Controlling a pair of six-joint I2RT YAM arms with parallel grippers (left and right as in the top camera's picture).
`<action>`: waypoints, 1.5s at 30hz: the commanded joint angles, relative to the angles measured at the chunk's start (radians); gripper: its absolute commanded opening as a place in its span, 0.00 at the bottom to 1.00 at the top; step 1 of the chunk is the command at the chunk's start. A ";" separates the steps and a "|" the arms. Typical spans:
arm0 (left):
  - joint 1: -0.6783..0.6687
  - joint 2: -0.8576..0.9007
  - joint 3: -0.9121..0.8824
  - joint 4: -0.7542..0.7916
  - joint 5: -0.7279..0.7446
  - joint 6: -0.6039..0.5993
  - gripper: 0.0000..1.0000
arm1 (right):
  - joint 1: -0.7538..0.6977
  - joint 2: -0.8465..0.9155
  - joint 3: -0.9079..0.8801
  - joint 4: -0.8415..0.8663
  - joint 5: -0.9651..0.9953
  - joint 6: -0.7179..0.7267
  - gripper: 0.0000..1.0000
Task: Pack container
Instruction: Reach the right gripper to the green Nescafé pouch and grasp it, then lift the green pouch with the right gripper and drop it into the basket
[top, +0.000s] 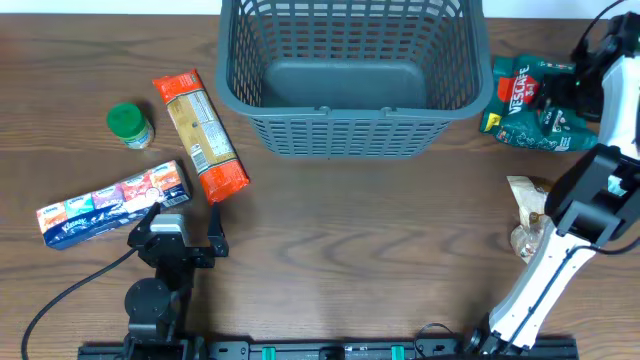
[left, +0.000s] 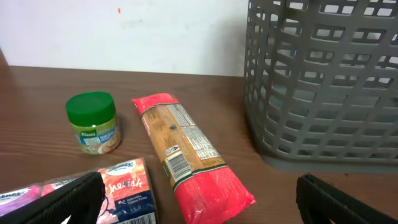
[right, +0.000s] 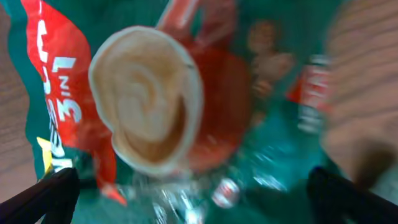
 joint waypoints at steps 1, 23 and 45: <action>-0.003 -0.004 -0.027 -0.014 -0.004 -0.001 0.99 | 0.020 0.064 0.019 0.003 -0.087 -0.023 0.99; -0.003 -0.004 -0.027 -0.014 -0.004 -0.001 0.99 | 0.073 0.239 0.018 -0.098 -0.029 -0.056 0.11; -0.003 -0.004 -0.027 -0.014 -0.004 -0.001 0.99 | 0.041 -0.021 0.019 -0.093 -0.040 0.042 0.01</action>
